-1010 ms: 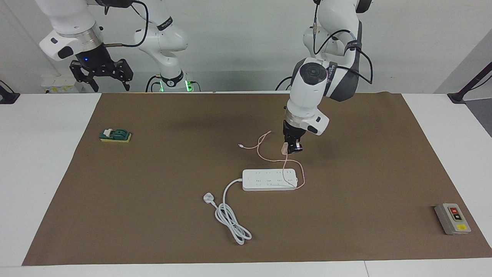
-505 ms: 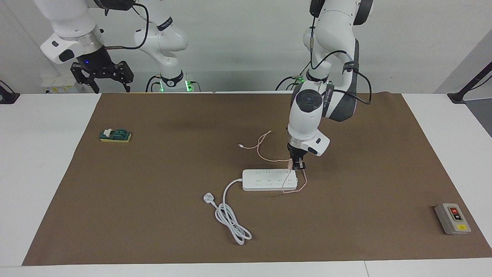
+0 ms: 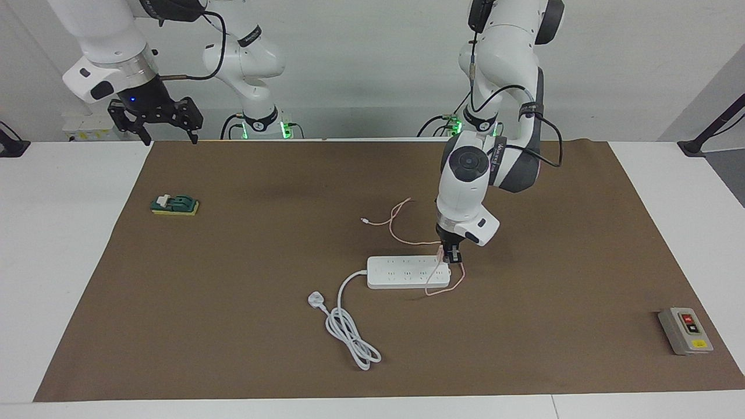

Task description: Plug charger into power strip

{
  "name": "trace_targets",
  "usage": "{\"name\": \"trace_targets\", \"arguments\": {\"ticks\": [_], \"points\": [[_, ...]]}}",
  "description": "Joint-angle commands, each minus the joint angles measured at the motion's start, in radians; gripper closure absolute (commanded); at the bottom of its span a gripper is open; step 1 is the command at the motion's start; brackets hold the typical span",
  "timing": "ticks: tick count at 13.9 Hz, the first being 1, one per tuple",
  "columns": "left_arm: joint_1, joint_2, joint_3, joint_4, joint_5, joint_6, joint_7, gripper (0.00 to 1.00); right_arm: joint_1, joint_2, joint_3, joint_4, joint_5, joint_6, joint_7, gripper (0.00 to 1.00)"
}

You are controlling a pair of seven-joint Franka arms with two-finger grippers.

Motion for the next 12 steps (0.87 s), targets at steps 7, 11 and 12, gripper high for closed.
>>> {"name": "trace_targets", "arguments": {"ticks": [7,11,12], "points": [[0.004,0.015,-0.011,0.019,-0.028,-0.027,0.076,1.0,-0.005,-0.012,0.009,-0.009,0.038,0.018,0.024,0.0],[0.01,0.012,-0.01,0.008,-0.029,-0.027,0.097,1.0,-0.004,-0.013,0.009,-0.009,0.038,0.017,0.025,0.0],[0.019,0.01,-0.011,-0.001,-0.029,-0.021,0.102,1.0,-0.005,-0.012,0.009,-0.009,0.038,0.018,0.025,0.0]]}}
